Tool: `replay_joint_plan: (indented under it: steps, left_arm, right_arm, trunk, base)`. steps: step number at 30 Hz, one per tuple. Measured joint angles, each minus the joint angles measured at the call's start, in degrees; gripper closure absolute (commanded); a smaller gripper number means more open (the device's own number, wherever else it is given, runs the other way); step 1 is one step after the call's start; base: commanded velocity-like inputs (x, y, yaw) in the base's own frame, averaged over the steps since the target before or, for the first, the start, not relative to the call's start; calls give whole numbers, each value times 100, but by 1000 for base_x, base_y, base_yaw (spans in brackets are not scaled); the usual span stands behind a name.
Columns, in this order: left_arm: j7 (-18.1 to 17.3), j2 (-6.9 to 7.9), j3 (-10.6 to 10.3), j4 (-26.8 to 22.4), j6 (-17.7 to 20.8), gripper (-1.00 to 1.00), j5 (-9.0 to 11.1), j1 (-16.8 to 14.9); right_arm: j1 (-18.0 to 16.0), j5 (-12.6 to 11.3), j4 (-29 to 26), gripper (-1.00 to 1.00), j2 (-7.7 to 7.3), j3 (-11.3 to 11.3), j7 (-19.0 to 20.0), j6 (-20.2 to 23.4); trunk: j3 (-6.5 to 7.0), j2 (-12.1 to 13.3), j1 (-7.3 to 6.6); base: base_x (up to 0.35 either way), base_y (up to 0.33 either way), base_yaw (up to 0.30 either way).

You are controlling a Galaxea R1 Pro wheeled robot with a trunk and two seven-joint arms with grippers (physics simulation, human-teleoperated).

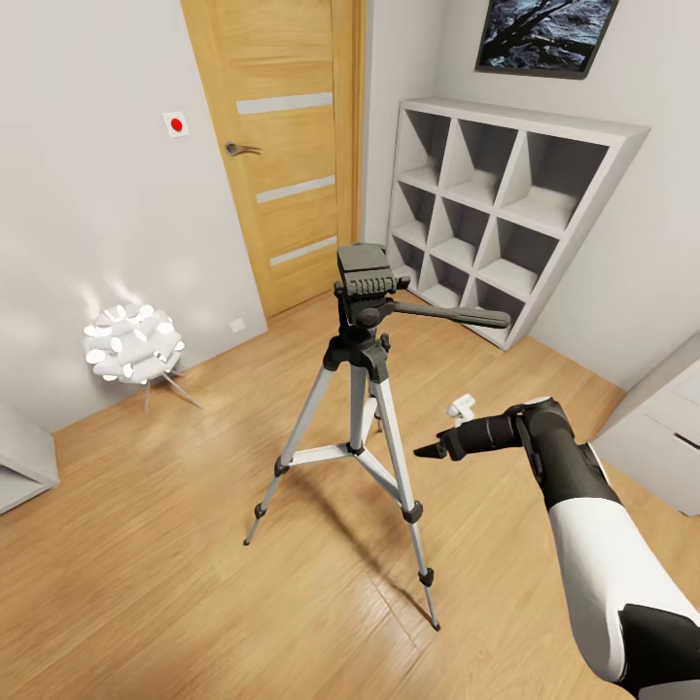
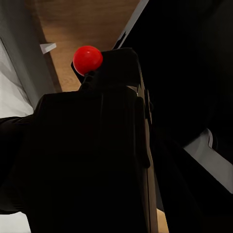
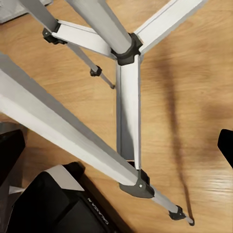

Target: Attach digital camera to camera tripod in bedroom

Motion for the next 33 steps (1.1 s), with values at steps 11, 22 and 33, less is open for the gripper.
replay_joint_plan:
  steps: [11, 22, 33]
  left_arm:
    - [0, 0, 4, -2, 0, 100, 3, 0]
    - [8, 0, 7, -1, 0, 100, 3, 0]
    - [9, 0, 9, -1, 0, 100, 4, 0]
  right_arm:
    - [0, 1, 10, -100, 8, 13, 52, -3]
    - [1, -4, 304, -100, 281, 20, 56, -2]
    - [1, -38, 446, -100, 519, 34, 50, 18]
  trunk:
    - [0, 0, 0]
    - [0, 0, 0]
    - [0, 0, 0]
  base:
    - [0, 0, 0]
    - [0, 0, 0]
    - [0, 0, 0]
